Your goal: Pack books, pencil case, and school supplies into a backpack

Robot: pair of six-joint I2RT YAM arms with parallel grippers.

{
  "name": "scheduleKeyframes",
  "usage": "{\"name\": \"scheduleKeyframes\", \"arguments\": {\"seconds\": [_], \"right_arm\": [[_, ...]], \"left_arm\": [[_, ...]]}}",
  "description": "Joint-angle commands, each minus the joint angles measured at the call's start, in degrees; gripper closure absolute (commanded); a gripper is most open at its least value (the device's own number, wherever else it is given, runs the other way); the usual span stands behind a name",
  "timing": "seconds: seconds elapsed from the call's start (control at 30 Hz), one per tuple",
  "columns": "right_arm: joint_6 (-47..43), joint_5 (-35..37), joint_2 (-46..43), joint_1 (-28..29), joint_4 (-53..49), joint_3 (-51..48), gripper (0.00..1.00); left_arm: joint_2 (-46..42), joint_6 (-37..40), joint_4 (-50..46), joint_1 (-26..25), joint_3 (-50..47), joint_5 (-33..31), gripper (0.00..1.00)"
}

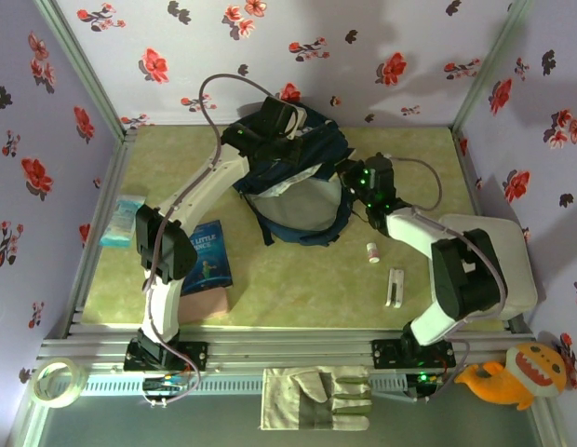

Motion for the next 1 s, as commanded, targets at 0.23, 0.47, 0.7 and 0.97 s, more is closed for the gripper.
{"name": "scheduleKeyframes", "arguments": {"seconds": [0.23,0.47,0.7,0.97], "right_arm": [[4.8,12.9,14.0,6.0,-4.6,9.6,0.91],[11.9,11.4,22.7,7.7,-7.8,15.1,0.88],[16.3,11.4,27.7,7.9,-4.7,18.9,0.86],[19.0,19.5,28.1,8.4,-0.4,19.5,0.87]], "left_arm": [[-4.0,-3.3,5.6,1.2,3.7,2.5,1.0],[-4.2,-3.9,5.1,1.9,4.0,3.6,1.0],[-4.6,-4.7,5.0,3.1,4.3,4.4,1.0],[-4.5,-6.0,4.9,3.6,4.6,5.4,1.0]]}}
